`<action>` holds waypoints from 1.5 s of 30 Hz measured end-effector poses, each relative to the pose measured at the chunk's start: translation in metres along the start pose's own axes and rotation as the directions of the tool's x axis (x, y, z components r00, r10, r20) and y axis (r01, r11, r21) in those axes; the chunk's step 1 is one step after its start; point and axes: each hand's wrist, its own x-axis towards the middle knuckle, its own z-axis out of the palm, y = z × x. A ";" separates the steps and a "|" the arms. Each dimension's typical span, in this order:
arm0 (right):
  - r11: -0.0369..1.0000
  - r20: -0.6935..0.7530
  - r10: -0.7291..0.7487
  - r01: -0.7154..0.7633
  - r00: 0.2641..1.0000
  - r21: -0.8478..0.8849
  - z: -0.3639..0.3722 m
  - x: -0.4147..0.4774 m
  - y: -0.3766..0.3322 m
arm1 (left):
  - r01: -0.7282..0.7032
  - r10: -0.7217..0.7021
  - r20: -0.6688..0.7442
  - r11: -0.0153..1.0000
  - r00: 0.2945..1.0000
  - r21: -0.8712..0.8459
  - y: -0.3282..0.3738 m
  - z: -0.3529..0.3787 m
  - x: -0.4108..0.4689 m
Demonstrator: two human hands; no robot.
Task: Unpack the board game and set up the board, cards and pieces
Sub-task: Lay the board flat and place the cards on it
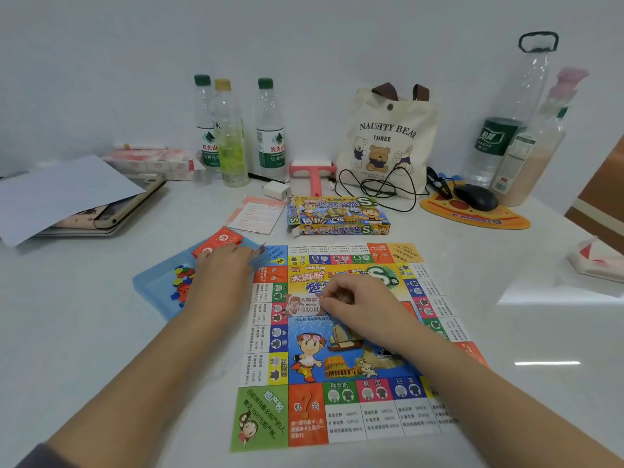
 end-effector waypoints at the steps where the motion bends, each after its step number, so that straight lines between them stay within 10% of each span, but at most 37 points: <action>1: 1.000 0.001 0.003 -0.003 1.000 0.002 0.000 0.000 0.000 | 0.007 -0.007 0.005 0.999 1.000 -0.039 -0.001 0.000 0.000; 11: 1.000 0.007 0.012 -0.012 1.000 0.020 0.000 -0.001 0.000 | 0.058 -0.083 -0.043 0.910 0.996 -0.411 -0.013 0.003 -0.005; 16: 0.992 -0.049 0.033 -0.026 0.998 0.123 -0.007 -0.002 -0.002 | -0.224 0.156 -0.300 0.953 0.941 -0.205 -0.013 0.003 -0.005; 24: 0.890 0.042 0.195 -0.195 0.980 0.412 -0.021 -0.005 -0.013 | -0.730 0.682 -0.341 0.683 0.647 -0.020 0.005 0.007 -0.006; 31: 0.654 0.200 0.218 -0.295 0.955 0.697 -0.029 -0.005 -0.012 | -0.789 0.752 -0.307 0.615 0.583 0.008 0.010 0.008 -0.008; 45: 0.655 0.170 0.261 -0.304 0.950 0.692 -0.022 -0.001 -0.010 | -0.794 0.785 -0.238 0.602 0.572 0.079 0.011 0.018 -0.004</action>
